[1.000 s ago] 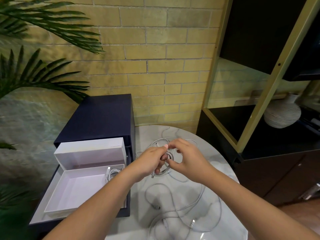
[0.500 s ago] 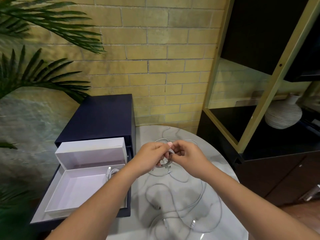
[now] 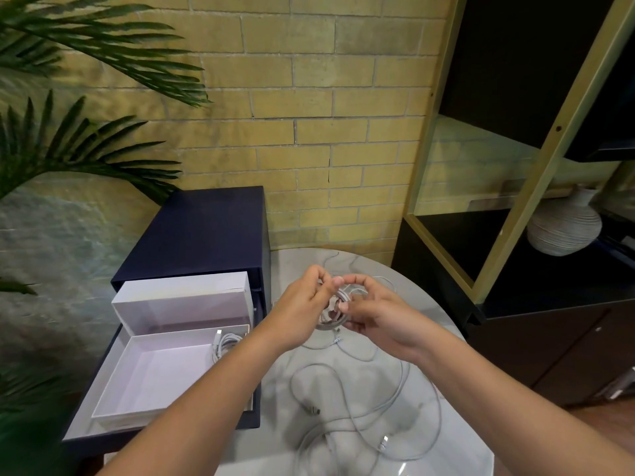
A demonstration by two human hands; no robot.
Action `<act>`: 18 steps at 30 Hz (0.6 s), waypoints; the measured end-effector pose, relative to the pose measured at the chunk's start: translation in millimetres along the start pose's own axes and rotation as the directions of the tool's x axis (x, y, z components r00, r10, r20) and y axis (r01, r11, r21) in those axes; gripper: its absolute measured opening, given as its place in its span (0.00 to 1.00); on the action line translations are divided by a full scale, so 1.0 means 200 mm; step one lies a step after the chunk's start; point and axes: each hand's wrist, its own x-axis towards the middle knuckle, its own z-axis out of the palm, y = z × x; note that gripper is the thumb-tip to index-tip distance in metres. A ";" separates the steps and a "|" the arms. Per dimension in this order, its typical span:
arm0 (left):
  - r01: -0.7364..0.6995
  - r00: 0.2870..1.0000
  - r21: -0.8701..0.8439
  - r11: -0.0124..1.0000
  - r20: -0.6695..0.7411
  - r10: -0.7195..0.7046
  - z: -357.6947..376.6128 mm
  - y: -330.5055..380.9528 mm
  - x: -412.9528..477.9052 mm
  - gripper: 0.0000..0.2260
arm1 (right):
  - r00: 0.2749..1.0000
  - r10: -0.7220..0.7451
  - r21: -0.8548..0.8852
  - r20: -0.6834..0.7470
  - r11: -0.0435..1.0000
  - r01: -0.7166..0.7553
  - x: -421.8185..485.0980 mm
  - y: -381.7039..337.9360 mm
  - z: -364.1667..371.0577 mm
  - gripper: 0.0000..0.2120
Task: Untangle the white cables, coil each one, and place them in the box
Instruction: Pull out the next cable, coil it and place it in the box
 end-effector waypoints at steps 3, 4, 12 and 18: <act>0.008 0.995 -0.016 1.000 0.097 -0.006 -0.02 -0.01 -0.01 0.11 | 0.998 -0.047 0.020 -0.038 0.999 0.048 0.00 0.01 -0.01 0.29; 0.007 0.993 -0.019 1.000 0.115 -0.004 -0.02 -0.02 -0.01 0.10 | 0.998 -0.056 0.034 -0.041 0.998 0.058 0.00 0.00 -0.01 0.31; -0.008 0.999 0.068 0.998 -0.039 0.011 0.02 -0.01 -0.01 0.13 | 0.993 -0.114 -0.103 -0.028 0.989 0.111 -0.03 -0.03 0.02 0.31; 0.055 0.980 0.123 0.991 -0.198 -0.030 0.05 -0.06 0.02 0.17 | 0.854 -0.487 -0.591 -0.181 0.748 0.301 -0.08 0.03 0.06 0.24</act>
